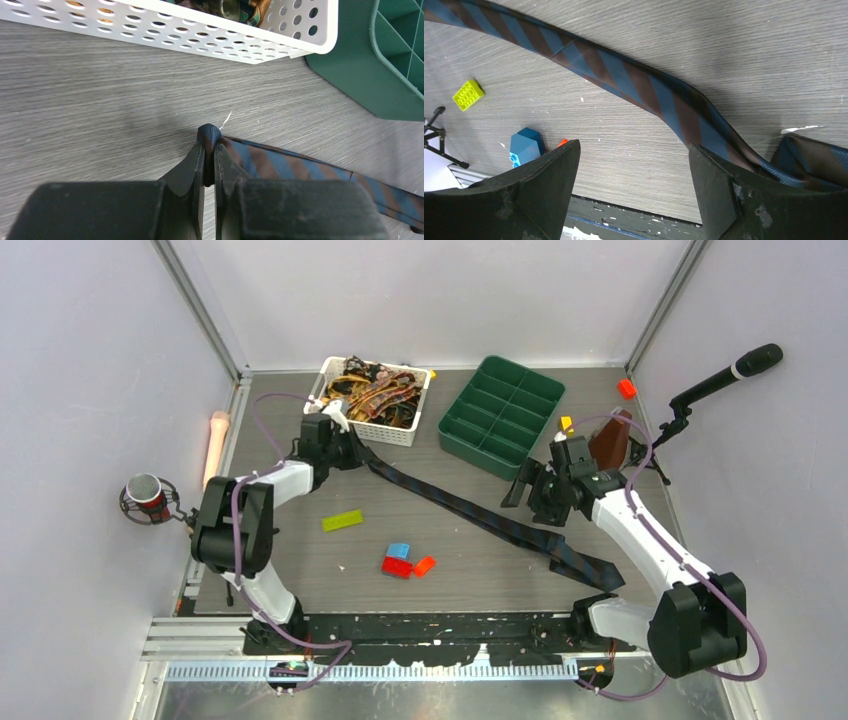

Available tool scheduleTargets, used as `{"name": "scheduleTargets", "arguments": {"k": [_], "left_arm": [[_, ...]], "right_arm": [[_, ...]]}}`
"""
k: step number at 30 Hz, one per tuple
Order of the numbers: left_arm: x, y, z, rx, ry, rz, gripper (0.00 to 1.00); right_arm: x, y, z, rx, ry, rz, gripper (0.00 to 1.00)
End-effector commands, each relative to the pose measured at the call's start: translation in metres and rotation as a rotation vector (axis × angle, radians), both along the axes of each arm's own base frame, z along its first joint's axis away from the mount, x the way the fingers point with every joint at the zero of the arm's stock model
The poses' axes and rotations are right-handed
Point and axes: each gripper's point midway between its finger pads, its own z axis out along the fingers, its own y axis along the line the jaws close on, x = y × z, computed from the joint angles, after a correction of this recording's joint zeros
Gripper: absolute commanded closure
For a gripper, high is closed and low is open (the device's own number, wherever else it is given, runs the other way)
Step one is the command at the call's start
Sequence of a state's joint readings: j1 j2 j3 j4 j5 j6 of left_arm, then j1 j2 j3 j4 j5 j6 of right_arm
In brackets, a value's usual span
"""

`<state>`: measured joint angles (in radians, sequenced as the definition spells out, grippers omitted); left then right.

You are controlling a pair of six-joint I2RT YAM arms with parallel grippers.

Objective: Roll the ties
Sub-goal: Roll the tie at the center of the board.

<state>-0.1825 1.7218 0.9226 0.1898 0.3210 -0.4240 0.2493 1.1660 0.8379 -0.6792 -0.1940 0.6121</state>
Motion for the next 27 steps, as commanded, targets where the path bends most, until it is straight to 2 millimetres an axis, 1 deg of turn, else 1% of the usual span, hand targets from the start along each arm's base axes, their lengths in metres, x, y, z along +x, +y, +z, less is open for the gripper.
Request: {"name": "scheduleTargets", "arguments": {"k": [1, 4, 6, 10, 12, 14, 16, 20, 23, 27], "left_arm": [[-0.002, 0.012, 0.018, 0.062, -0.071, 0.029, 1.00], [-0.007, 0.012, 0.018, 0.063, -0.072, 0.022, 1.00], [-0.009, 0.013, 0.017, 0.064, -0.069, 0.021, 1.00], [-0.012, 0.015, 0.016, 0.071, -0.067, 0.030, 1.00], [-0.012, 0.018, 0.017, 0.080, -0.073, 0.043, 1.00], [-0.013, 0.020, 0.019, 0.087, -0.080, 0.050, 1.00], [-0.014, 0.019, 0.020, 0.089, -0.082, 0.043, 1.00], [-0.017, 0.008, 0.020, 0.083, -0.083, 0.004, 1.00], [-0.022, -0.003, 0.015, 0.092, -0.077, -0.024, 1.00], [-0.028, -0.018, 0.005, 0.086, -0.053, -0.059, 1.00]], "right_arm": [[0.006, 0.015, 0.004, 0.007, -0.010, 0.045, 0.18], [0.005, 0.022, -0.003, -0.013, 0.015, 0.055, 0.22], [0.005, 0.029, -0.005, -0.013, 0.014, 0.061, 0.25], [0.004, 0.048, -0.006, 0.010, 0.016, 0.094, 0.31], [0.004, 0.055, -0.008, 0.007, 0.017, 0.104, 0.34], [0.006, 0.057, -0.011, -0.011, 0.016, 0.096, 0.36], [0.008, 0.052, -0.015, -0.052, 0.017, 0.074, 0.39], [0.014, 0.029, -0.019, -0.174, 0.002, 0.007, 0.43], [0.018, 0.019, -0.013, -0.220, -0.031, -0.023, 0.45], [0.019, 0.011, -0.008, -0.244, -0.052, -0.047, 0.47]]}}
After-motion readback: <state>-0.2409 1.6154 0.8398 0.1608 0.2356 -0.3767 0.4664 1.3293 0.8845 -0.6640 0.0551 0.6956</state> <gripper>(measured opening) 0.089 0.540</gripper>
